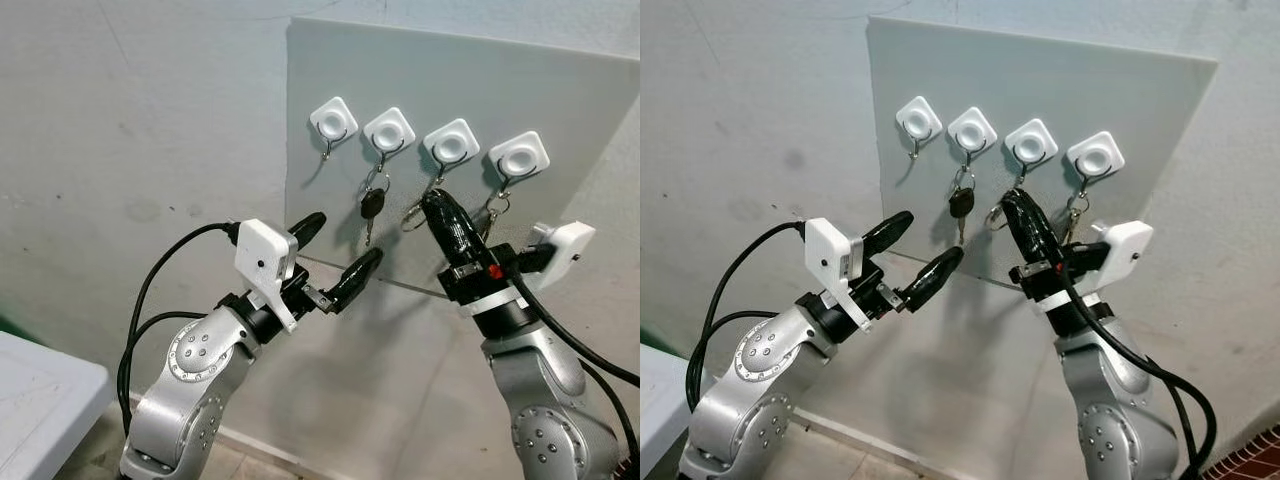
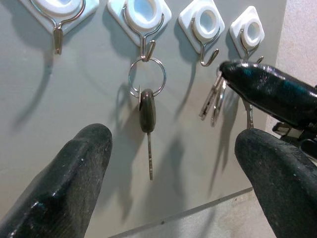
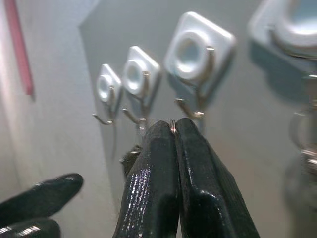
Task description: Hang keys on a hook
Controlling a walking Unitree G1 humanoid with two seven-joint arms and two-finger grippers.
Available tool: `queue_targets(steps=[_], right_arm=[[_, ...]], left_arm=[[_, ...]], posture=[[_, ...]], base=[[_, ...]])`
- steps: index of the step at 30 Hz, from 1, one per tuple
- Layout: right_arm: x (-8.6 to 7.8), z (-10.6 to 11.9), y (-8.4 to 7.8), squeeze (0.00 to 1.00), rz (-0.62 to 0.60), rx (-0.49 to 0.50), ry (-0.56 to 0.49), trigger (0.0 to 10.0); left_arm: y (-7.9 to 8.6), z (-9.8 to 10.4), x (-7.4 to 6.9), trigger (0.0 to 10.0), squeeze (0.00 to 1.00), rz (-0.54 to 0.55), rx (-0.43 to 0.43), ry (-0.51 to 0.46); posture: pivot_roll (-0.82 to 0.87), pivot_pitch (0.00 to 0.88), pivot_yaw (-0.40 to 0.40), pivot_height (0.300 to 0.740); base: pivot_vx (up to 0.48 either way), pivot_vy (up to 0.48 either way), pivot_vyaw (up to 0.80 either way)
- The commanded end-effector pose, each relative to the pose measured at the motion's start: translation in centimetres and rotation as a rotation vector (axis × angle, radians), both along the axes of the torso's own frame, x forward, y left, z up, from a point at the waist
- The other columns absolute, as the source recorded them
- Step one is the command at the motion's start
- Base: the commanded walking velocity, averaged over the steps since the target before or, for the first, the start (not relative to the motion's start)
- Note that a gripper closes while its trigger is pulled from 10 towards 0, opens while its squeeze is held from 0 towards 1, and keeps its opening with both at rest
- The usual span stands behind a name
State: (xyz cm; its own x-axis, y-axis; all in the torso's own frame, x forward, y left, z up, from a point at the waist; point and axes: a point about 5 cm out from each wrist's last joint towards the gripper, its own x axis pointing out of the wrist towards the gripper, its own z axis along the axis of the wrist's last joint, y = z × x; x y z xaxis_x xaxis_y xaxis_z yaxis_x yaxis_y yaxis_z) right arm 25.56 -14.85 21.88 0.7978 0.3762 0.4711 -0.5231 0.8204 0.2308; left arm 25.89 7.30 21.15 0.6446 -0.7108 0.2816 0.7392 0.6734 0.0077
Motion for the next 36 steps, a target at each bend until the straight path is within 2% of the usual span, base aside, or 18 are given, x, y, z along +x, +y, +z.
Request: queue_targets(steps=[1,9,23,36], right_arm=[[-0.3,0.8,-0.4,0.0,-0.017,0.004,-0.03,10.0],[-0.1,1.8,-0.9,0.0,-0.014,0.002,-0.073,10.0],[0.5,3.6,-0.5,0.0,0.062,-0.026,-0.141,10.0],[1.7,3.7,-1.1,0.0,0.07,-0.083,-0.14,10.0]], left_arm=[[-0.1,0.7,0.0,10.0,0.0,-0.014,0.0,-0.022],[-0.3,0.8,0.0,10.0,0.0,-0.029,0.001,-0.022],[-0.6,0.8,-0.4,10.0,0.0,-0.04,-0.003,-0.013],[-0.5,0.9,-0.5,10.0,0.0,-0.029,-0.017,-0.006]], posture=[[-0.03,0.003,-0.018,0.74],[-0.03,0.0,-0.017,0.74],[-0.02,0.001,-0.026,0.74],[-0.01,0.012,-0.034,0.74]], base=[[0.0,0.0,0.0],[0.0,0.0,0.0],[0.0,0.0,0.0],[0.0,0.0,0.0]])
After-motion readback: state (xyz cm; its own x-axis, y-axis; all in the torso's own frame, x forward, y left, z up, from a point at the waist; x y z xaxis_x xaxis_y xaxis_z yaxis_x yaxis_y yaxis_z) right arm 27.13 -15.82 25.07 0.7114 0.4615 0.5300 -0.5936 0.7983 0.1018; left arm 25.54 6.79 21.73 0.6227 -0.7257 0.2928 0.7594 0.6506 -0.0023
